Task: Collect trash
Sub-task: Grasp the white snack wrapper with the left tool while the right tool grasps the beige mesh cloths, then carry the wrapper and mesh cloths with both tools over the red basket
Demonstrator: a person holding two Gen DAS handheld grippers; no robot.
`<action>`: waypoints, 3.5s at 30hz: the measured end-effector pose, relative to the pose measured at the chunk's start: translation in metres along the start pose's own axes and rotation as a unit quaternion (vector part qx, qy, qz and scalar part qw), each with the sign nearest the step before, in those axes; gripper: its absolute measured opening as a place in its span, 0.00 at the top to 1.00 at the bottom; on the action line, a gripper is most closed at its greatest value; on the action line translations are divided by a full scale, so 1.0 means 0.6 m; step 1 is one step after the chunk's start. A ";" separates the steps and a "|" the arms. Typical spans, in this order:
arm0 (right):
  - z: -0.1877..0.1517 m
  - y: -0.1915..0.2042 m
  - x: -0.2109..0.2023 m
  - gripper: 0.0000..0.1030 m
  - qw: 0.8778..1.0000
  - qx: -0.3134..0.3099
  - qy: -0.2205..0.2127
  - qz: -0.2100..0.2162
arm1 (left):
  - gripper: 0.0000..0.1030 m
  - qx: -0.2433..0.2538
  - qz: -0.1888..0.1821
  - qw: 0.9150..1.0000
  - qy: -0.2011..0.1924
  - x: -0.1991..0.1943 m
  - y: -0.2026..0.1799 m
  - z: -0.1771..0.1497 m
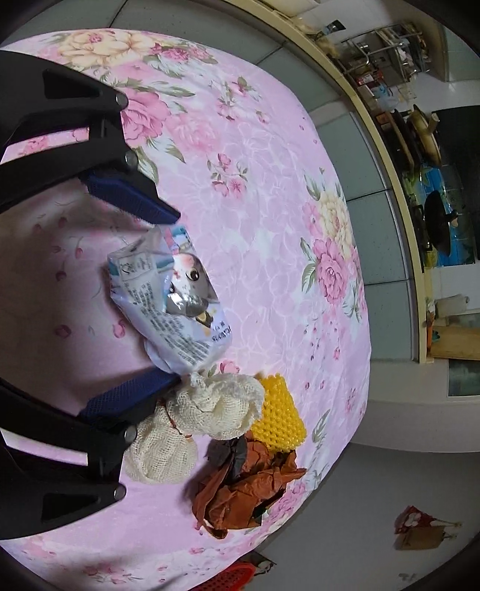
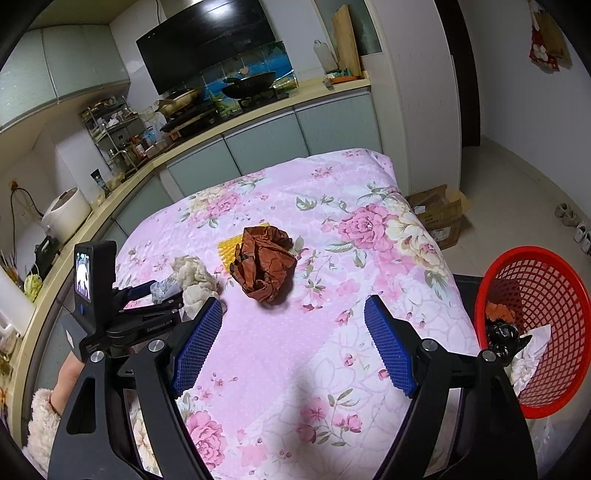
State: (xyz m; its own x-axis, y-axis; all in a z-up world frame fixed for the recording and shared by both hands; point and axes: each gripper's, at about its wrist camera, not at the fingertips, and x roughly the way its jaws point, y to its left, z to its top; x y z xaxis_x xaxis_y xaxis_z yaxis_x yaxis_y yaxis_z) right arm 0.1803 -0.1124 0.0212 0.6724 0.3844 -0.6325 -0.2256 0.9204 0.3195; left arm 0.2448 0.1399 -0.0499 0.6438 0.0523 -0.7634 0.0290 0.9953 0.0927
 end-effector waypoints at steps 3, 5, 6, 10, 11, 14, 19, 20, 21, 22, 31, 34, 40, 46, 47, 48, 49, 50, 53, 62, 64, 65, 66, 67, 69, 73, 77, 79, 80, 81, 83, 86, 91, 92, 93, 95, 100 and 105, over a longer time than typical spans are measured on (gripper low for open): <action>-0.002 -0.001 0.003 0.26 1.000 0.002 0.003 0.000 | 0.47 -0.005 0.001 1.000 0.003 0.007 0.006 0.001; -0.002 -0.001 0.004 0.26 1.000 0.002 0.003 0.000 | 0.49 -0.015 -0.006 1.000 0.003 0.010 0.013 0.001; -0.002 0.000 0.005 0.26 1.000 0.002 0.004 0.001 | 0.51 -0.020 -0.010 1.000 0.001 0.009 0.016 0.001; -0.007 0.006 0.010 0.26 1.000 -0.002 0.007 0.003 | 0.54 -0.018 -0.009 1.000 -0.008 -0.001 0.016 -0.002; -0.008 0.008 0.011 0.26 1.000 -0.004 0.008 0.003 | 0.54 -0.017 -0.009 1.000 -0.009 -0.004 0.016 -0.003; -0.009 0.017 0.012 0.26 1.000 -0.012 0.010 0.005 | 0.55 -0.020 -0.007 1.000 -0.018 -0.024 0.020 -0.006; -0.012 0.037 0.025 0.26 0.999 -0.029 0.017 0.011 | 0.54 -0.047 0.008 0.998 -0.036 -0.071 0.037 -0.025; -0.012 0.041 0.027 0.26 0.999 -0.032 0.018 0.013 | 0.54 -0.054 0.010 0.998 -0.034 -0.077 0.042 -0.030; -0.013 0.049 0.033 0.26 0.999 -0.039 0.020 0.016 | 0.54 -0.061 0.010 0.998 -0.032 -0.081 0.045 -0.036; -0.014 0.055 0.037 0.26 0.999 -0.044 0.022 0.019 | 0.54 -0.071 0.010 0.997 -0.028 -0.086 0.051 -0.045; -0.013 0.130 0.087 0.26 0.991 -0.120 0.037 0.039 | 0.54 -0.143 0.020 0.989 -0.045 -0.135 0.095 -0.086; -0.011 0.157 0.113 0.26 0.988 -0.143 0.044 0.040 | 0.54 -0.146 0.034 0.987 -0.049 -0.146 0.101 -0.095; -0.006 0.200 0.170 0.26 0.981 -0.176 0.069 0.052 | 0.54 -0.171 0.036 0.983 -0.054 -0.158 0.126 -0.108; -0.009 0.228 0.224 0.26 0.975 -0.201 0.085 0.041 | 0.54 -0.181 0.038 0.981 -0.051 -0.160 0.136 -0.114; -0.011 0.232 0.234 0.26 0.974 -0.204 0.090 0.040 | 0.54 -0.182 0.038 0.981 -0.051 -0.159 0.137 -0.115; -0.012 0.233 0.238 0.26 0.974 -0.204 0.091 0.037 | 0.54 -0.182 0.037 0.981 -0.051 -0.159 0.137 -0.114; -0.013 0.234 0.243 0.26 0.974 -0.205 0.092 0.034 | 0.54 -0.183 0.036 0.981 -0.051 -0.159 0.137 -0.114; -0.013 0.233 0.245 0.26 0.974 -0.205 0.092 0.030 | 0.54 -0.183 0.037 0.981 -0.051 -0.160 0.138 -0.115; -0.014 0.230 0.250 0.42 0.974 -0.204 0.095 0.028 | 0.54 -0.185 0.039 0.981 -0.052 -0.160 0.140 -0.115; -0.013 0.224 0.228 0.63 0.976 -0.199 0.081 0.027 | 0.54 -0.188 0.047 0.979 -0.057 -0.168 0.137 -0.116; -0.010 0.225 0.212 0.63 0.977 -0.198 0.072 0.033 | 0.54 -0.190 0.050 0.979 -0.059 -0.172 0.138 -0.119; -0.009 0.226 0.205 0.63 0.977 -0.197 0.068 0.036 | 0.54 -0.192 0.049 0.978 -0.060 -0.173 0.139 -0.120; -0.007 0.226 0.195 0.63 0.978 -0.194 0.063 0.040 | 0.54 -0.193 0.050 0.978 -0.061 -0.175 0.139 -0.120; -0.006 0.225 0.186 0.63 0.979 -0.191 0.059 0.044 | 0.54 -0.195 0.050 0.977 -0.062 -0.178 0.140 -0.121; -0.003 0.222 0.165 0.63 0.980 -0.184 0.049 0.052 | 0.54 -0.199 0.051 0.976 -0.067 -0.185 0.140 -0.123; 0.002 0.210 0.119 0.63 0.983 -0.170 0.027 0.068 | 0.54 -0.202 0.052 0.975 -0.078 -0.202 0.139 -0.124; 0.006 0.193 0.076 0.63 0.985 -0.155 0.008 0.079 | 0.54 -0.201 0.053 0.974 -0.091 -0.220 0.132 -0.122; 0.010 0.181 0.054 0.63 0.986 -0.143 -0.002 0.085 | 0.54 -0.199 0.052 0.974 -0.095 -0.227 0.126 -0.119; 0.011 0.175 0.046 0.63 0.987 -0.139 -0.005 0.086 | 0.54 -0.198 0.051 0.974 -0.097 -0.230 0.124 -0.118; 0.013 0.169 0.036 0.63 0.987 -0.134 -0.010 0.087 | 0.54 -0.197 0.051 0.974 -0.099 -0.233 0.121 -0.117; 0.019 0.156 0.019 0.63 0.988 -0.127 -0.018 0.088 | 0.54 -0.196 0.049 0.974 -0.102 -0.238 0.117 -0.115; 0.024 0.138 -0.006 0.63 0.989 -0.119 -0.033 0.082 | 0.54 -0.193 0.048 0.974 -0.108 -0.247 0.110 -0.108; 0.036 0.108 -0.037 0.63 0.991 -0.100 -0.054 0.073 | 0.54 -0.184 0.042 0.975 -0.120 -0.263 0.092 -0.094; 0.038 0.103 -0.041 0.63 0.991 -0.098 -0.057 0.072 | 0.54 -0.180 0.040 0.975 -0.121 -0.265 0.087 -0.091; 0.041 0.095 -0.048 0.63 0.991 -0.094 -0.062 0.068 | 0.54 -0.178 0.039 0.976 -0.122 -0.266 0.084 -0.089; 0.043 0.085 -0.057 0.63 0.992 -0.089 -0.067 0.066 | 0.54 -0.171 0.036 0.977 -0.124 -0.267 0.074 -0.081; 0.046 0.056 -0.076 0.63 0.992 -0.078 -0.080 0.052 | 0.54 -0.156 0.029 0.979 -0.130 -0.270 0.050 -0.065; 0.044 0.028 -0.090 0.63 0.993 -0.064 -0.091 0.033 | 0.54 -0.137 0.015 0.981 -0.135 -0.266 0.013 -0.047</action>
State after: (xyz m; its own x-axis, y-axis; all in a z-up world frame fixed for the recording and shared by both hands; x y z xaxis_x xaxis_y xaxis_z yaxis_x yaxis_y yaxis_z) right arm 0.1586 -0.1196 0.0793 0.7669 0.4348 -0.4721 -0.3531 0.9001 0.2553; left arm 0.1205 0.1416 0.0548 0.8214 0.0944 -0.5625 -0.1755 0.9802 -0.0918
